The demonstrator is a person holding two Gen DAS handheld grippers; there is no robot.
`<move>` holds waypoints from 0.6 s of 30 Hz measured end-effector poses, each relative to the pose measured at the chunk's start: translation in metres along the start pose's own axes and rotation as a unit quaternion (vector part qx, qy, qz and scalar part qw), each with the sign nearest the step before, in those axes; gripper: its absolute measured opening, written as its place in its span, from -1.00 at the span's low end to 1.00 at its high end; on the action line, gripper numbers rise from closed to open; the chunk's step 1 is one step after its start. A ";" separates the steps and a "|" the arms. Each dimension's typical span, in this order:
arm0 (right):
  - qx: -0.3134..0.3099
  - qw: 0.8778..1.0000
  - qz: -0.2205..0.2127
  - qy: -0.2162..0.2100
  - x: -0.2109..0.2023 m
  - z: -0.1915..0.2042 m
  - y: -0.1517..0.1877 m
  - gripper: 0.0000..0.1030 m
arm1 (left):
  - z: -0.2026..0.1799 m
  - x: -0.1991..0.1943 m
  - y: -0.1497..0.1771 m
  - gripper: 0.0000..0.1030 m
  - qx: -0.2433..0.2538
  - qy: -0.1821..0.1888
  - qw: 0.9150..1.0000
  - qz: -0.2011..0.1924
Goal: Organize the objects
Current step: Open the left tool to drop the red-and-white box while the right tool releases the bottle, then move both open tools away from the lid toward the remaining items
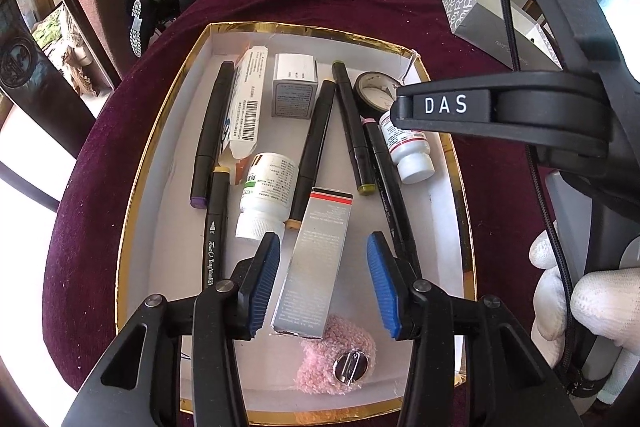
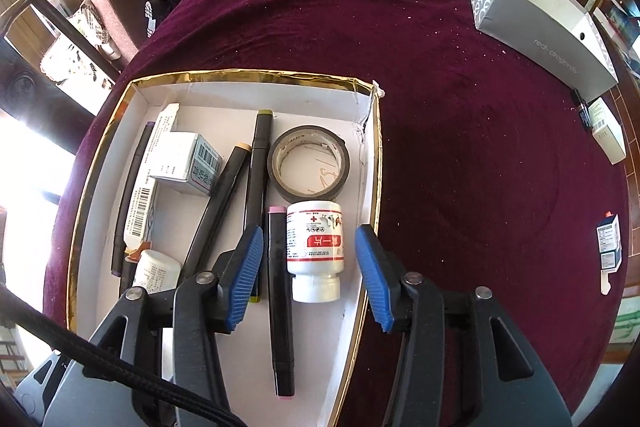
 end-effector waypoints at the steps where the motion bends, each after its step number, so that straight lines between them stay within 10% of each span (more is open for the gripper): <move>1: 0.001 1.000 0.000 -0.002 -0.001 -0.001 0.001 -0.09 | -0.001 0.000 0.000 -0.23 0.000 -0.001 1.000 0.000; 18: 0.010 1.000 -0.013 -0.020 -0.017 -0.016 0.013 -0.09 | -0.027 -0.009 0.007 -0.22 0.014 -0.007 1.000 -0.008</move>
Point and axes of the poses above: each gripper's, at about its wrist camera, not at the fingertips, and x roughly the way its jaws point, z to its left, y to its underside, the point moved 1 cm from there along x, roughly the way its jaws point, and after that the axes turned 14 degrees about y, right-handed, at the moved point
